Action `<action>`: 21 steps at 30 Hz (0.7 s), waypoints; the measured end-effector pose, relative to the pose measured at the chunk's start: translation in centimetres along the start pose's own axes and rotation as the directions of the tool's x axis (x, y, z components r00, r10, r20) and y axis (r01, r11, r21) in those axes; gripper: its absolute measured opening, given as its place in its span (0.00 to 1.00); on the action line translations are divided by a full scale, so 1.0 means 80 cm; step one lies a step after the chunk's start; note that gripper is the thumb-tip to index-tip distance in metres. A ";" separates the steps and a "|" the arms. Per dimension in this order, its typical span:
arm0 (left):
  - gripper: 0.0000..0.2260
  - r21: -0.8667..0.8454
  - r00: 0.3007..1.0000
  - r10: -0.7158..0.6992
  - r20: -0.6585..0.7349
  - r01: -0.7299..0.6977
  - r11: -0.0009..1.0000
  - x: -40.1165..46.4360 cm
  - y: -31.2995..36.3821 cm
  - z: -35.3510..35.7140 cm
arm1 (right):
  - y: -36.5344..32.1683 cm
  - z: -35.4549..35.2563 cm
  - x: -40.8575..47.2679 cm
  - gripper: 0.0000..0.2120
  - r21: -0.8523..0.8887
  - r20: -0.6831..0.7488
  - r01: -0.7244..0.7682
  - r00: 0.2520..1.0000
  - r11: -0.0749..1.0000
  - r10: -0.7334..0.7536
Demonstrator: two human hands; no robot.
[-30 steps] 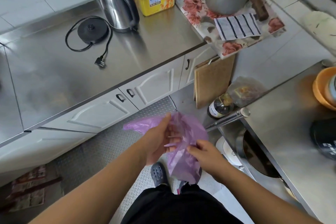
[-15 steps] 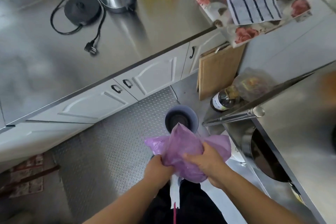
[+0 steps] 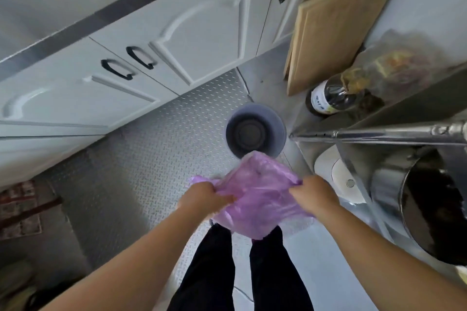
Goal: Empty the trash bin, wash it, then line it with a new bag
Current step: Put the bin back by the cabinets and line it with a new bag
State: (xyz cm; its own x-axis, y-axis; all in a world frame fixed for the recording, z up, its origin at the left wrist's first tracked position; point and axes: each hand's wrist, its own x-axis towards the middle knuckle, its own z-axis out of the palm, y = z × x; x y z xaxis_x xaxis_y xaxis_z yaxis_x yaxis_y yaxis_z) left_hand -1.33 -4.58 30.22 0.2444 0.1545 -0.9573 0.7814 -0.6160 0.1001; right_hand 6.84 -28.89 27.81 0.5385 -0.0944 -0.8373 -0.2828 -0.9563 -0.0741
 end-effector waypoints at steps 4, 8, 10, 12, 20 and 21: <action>0.06 -0.048 0.989 -0.048 -0.141 0.041 0.998 0.058 0.006 0.000 | -0.002 0.008 0.045 0.02 0.769 0.273 -0.327 0.945 0.548 0.180; 0.15 -0.529 0.995 -0.013 -0.095 -0.039 0.848 0.096 0.032 0.011 | -0.009 0.020 0.061 0.04 0.903 0.420 -0.413 0.907 0.118 -0.041; 0.15 -0.616 0.995 0.038 -0.095 -0.089 0.783 0.110 0.051 0.019 | -0.019 0.029 0.066 0.09 0.936 0.342 -0.322 0.928 0.140 -0.147; 0.15 -0.658 0.989 0.116 -0.093 -0.148 0.739 0.125 0.069 0.026 | -0.035 0.037 0.078 0.07 0.959 0.263 -0.234 0.943 0.159 -0.203; 0.10 -0.392 0.941 0.226 -0.252 -0.313 0.865 0.232 0.092 0.015 | -0.061 0.057 0.190 0.06 0.952 0.112 -0.109 0.994 0.287 0.006; 0.10 -0.374 0.940 0.228 -0.254 -0.313 0.873 0.250 0.092 0.012 | -0.059 0.061 0.205 0.06 0.951 0.091 -0.094 0.996 0.296 0.024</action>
State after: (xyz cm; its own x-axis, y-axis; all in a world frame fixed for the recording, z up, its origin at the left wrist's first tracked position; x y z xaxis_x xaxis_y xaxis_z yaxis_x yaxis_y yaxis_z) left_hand 8.75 -6.77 11.56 0.5540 0.2013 -0.8078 0.8203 -0.2975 0.4885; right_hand 13.12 -24.59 11.75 0.4570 -0.0916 -0.8847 -0.8889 -0.0111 -0.4580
